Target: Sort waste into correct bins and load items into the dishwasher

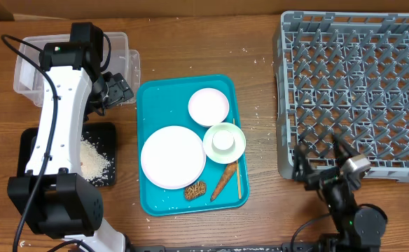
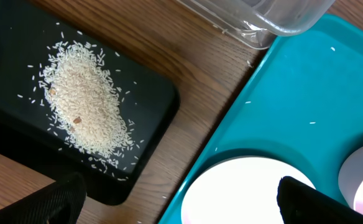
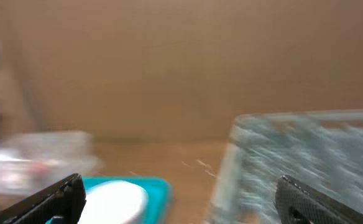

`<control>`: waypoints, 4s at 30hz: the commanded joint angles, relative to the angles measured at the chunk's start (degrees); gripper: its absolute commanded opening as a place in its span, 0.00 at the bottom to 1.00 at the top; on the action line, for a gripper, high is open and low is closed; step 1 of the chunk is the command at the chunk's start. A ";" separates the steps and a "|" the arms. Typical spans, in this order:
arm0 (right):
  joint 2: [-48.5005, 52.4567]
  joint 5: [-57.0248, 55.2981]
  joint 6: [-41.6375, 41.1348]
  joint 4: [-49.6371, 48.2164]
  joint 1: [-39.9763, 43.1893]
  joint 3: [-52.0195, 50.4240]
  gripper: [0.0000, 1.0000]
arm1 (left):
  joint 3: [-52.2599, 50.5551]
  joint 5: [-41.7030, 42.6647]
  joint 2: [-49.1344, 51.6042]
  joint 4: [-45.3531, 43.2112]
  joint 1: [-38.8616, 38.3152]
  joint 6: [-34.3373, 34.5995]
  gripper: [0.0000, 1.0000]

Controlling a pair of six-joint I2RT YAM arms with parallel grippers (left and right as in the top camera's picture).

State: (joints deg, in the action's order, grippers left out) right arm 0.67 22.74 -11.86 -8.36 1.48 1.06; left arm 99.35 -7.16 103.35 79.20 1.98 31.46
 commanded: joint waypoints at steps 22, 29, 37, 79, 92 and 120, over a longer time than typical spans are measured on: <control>11.41 14.08 -26.77 -10.43 0.15 17.94 1.00 | -0.35 -0.74 -0.28 -0.17 -0.11 1.14 1.00; 35.60 27.50 -13.46 11.98 -0.26 39.19 1.00 | -0.35 -0.74 -0.28 -0.17 -0.11 1.14 1.00; 60.50 10.95 4.61 46.01 -14.40 63.39 1.00 | -0.35 -0.74 -0.28 -0.17 -0.11 1.14 1.00; 104.30 -21.79 4.42 62.73 -38.49 76.32 0.99 | -0.35 -0.74 -0.28 -0.17 -0.11 1.14 1.00; 104.59 -21.31 -0.55 62.93 -41.59 76.24 0.74 | -0.35 -0.74 -0.28 -0.17 -0.11 1.14 1.00; 104.45 -38.18 -3.19 87.95 -30.73 116.52 0.52 | -0.35 -0.74 -0.28 -0.15 -0.11 1.14 1.00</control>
State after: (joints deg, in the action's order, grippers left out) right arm 105.56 -9.67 -14.76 77.91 -35.24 111.33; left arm 99.35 -7.16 103.35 79.05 1.98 31.62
